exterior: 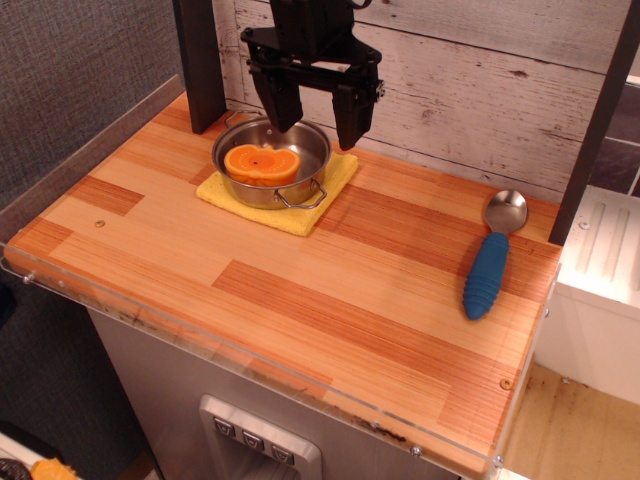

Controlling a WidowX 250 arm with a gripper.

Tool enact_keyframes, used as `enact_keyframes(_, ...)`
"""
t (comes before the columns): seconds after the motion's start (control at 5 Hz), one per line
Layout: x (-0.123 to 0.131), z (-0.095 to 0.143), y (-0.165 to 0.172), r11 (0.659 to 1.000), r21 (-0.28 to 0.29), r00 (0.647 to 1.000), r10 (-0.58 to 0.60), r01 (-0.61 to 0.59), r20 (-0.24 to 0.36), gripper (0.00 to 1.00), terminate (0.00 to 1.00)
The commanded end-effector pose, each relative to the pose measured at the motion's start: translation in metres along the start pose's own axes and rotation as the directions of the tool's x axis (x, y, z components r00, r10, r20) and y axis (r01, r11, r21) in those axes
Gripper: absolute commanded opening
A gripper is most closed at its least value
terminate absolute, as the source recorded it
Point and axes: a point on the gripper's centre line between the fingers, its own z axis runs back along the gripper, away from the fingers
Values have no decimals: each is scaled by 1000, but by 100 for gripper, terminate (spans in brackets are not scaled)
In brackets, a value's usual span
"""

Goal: Move the spoon at the right edge of the table

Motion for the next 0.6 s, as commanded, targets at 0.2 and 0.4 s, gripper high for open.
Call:
enact_keyframes(0.2, -6, 21, 8, 999, 28, 1000, 24, -25, 19, 100, 0)
enact_keyframes(0.4, -6, 21, 8, 999, 28, 1000, 24, -25, 19, 100, 100)
